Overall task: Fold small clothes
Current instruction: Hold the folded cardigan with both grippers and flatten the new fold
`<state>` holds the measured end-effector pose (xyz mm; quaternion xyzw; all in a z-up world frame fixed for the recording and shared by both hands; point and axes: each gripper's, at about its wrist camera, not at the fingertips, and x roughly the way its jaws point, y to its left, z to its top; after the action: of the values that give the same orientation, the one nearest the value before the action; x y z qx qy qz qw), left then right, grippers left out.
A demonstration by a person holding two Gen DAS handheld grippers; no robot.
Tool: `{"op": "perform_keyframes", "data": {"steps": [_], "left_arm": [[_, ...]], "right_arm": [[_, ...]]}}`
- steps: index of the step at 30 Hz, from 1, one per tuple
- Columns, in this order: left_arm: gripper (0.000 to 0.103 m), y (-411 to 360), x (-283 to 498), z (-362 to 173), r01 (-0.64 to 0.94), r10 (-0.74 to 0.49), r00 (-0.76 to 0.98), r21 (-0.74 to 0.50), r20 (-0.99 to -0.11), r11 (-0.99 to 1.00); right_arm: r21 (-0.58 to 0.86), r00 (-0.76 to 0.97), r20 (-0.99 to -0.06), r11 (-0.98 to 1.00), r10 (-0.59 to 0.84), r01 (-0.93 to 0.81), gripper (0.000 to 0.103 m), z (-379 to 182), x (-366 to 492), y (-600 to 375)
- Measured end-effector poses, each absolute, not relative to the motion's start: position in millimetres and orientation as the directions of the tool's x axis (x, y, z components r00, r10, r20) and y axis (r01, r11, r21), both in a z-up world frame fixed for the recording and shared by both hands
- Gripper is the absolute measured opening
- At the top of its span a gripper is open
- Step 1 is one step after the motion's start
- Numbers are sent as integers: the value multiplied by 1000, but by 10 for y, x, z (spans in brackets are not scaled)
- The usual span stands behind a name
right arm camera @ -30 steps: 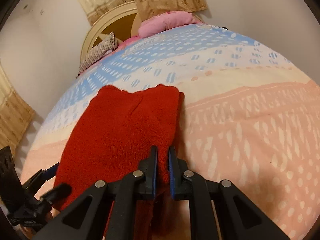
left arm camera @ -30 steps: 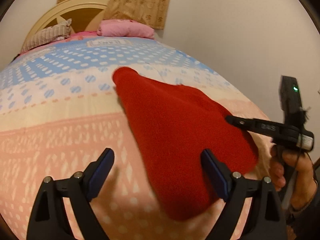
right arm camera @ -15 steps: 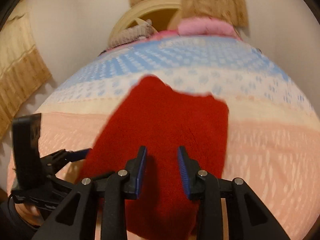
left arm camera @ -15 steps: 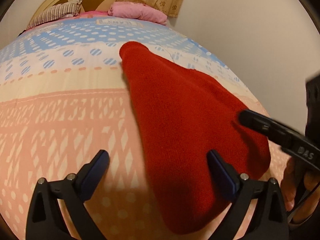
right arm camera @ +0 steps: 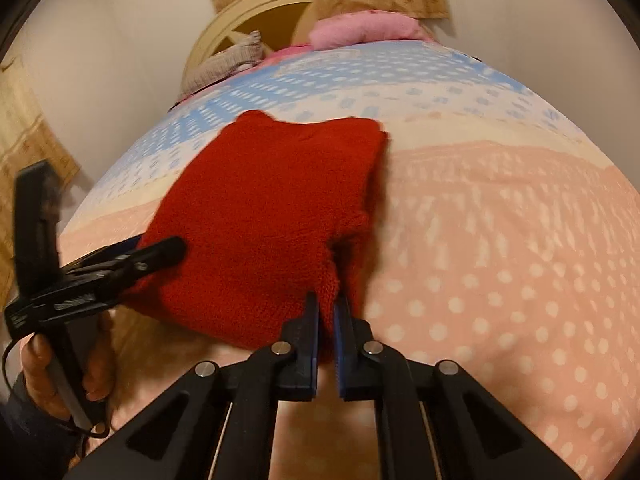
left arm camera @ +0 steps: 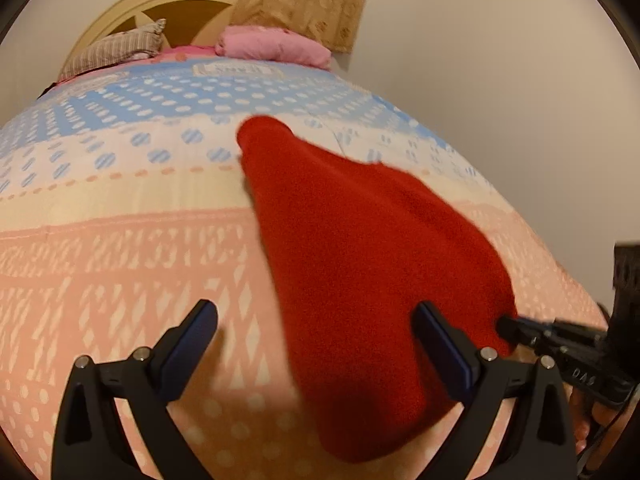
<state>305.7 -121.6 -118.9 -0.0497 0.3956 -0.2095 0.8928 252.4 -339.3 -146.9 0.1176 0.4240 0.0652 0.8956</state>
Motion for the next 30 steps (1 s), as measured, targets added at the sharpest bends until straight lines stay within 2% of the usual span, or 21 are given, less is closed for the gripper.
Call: {"op": "perform_keyframes", "data": {"steps": [4, 5, 6, 8, 12, 14, 15, 18, 22, 28, 29, 30], "left_arm": [[103, -1248, 3191, -1271, 303, -359, 590, -215, -723, 929], [103, -1239, 3204, -1313, 297, -359, 586, -220, -727, 929], [103, -1222, 3208, -1353, 290, -365, 583, -233, -726, 928], [103, -1199, 3204, -1395, 287, -382, 578, -259, -721, 922], [103, -1190, 3189, -1417, 295, -394, 580, -268, -713, 917], [103, -1173, 3166, -1418, 300, -405, 585, -277, -703, 913], [103, -1152, 3150, -1411, 303, -415, 588, -286, -695, 909], [103, -1082, 3106, -1360, 314, -452, 607, -324, -654, 892], [103, -1137, 3183, -1440, 309, -450, 566, -329, -691, 892], [103, -1158, 3199, -1480, 318, -461, 540, -337, -704, 886], [103, -1161, 3194, -1478, 318, -461, 541, -336, -703, 886], [103, -1156, 3199, -1478, 319, -459, 542, -333, -704, 887]], "right_arm": [[237, 593, -776, 971, 216, -43, 7, -1455, 2565, -3376], [217, 610, -768, 975, 197, -41, 12, -1362, 2547, -3362], [201, 629, -757, 979, 178, -35, 24, -1284, 2542, -3354], [180, 692, -704, 983, 162, -47, 36, -1070, 2551, -3302], [275, 713, -623, 944, 321, -185, 36, -911, 2813, -3163], [349, 669, -625, 911, 402, -222, 36, -1012, 3054, -3137], [347, 659, -636, 911, 402, -221, 36, -1062, 3128, -3120], [273, 603, -744, 955, 287, -118, 36, -1398, 3398, -3199], [409, 618, -695, 909, 367, -80, 35, -1554, 3375, -3489], [416, 692, -626, 904, 360, -94, 37, -1434, 3232, -3610], [430, 707, -615, 900, 349, -70, 39, -1423, 3233, -3670], [442, 709, -613, 895, 348, -57, 47, -1413, 3254, -3695]]}}
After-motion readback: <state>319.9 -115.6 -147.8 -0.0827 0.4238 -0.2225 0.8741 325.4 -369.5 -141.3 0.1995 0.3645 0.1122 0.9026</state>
